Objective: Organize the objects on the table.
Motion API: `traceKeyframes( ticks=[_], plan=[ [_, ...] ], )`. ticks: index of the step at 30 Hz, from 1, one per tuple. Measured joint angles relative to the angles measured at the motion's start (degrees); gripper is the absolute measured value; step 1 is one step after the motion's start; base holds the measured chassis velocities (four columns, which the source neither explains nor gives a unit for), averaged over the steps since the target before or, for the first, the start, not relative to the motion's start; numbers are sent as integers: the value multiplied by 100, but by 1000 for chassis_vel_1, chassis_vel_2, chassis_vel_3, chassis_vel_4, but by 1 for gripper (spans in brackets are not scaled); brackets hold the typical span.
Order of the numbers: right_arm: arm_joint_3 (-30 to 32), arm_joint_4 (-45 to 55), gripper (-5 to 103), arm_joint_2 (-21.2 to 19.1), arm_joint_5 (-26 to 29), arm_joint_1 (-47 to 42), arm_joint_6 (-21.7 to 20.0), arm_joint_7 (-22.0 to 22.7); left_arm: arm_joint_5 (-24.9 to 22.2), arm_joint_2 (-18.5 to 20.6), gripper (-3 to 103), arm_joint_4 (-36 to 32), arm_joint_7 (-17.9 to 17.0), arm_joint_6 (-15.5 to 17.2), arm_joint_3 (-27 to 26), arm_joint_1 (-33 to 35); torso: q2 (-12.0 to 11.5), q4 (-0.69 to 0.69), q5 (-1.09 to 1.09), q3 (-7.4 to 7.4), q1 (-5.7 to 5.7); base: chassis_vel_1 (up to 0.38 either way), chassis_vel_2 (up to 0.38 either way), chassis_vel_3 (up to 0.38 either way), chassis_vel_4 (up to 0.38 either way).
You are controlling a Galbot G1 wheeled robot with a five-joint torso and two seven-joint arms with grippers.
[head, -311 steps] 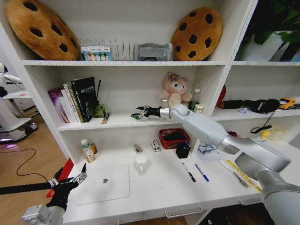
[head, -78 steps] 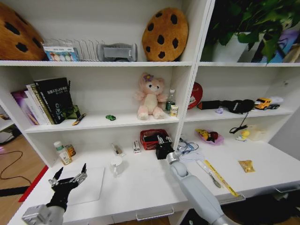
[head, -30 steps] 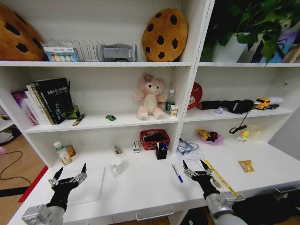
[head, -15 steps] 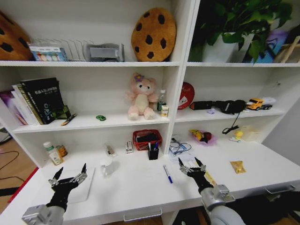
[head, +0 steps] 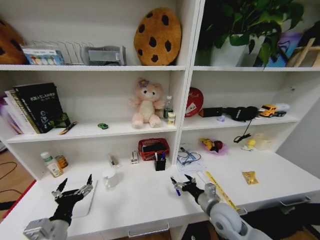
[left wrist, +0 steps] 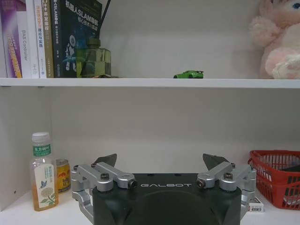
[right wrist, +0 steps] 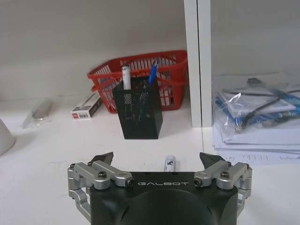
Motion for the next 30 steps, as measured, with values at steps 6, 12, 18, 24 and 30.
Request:
traceKeyframes(
  ticks=[6,12,18,24,30],
  plan=[
    [-520,-823,100,275,42,790,-58,88,0,0,100,0,1,0,2,0,0,-1,2,0,0,0,0,0,0],
    [-857,-1032,103,375,120,1201,-111,117,0,0,100,0,-1,0,2,0,0,0,0,0,0,0,0,0,0],
    [-936,-1143,82,436,27,1181,-201,237,0,0,100,0,-1,0,1,0,0,-2,1,0,0,0,0,0,0],
    [-925,-1179,60,464,-9,1135,-210,225,0,0,100,0,-1,0,2,0,1,-2,1,0,0,0,0,0,0],
    [-889,-1176,38,458,-5,1103,-235,242,0,0,100,0,-1,0,2,0,1,-1,1,0,0,0,0,0,0]
  ],
)
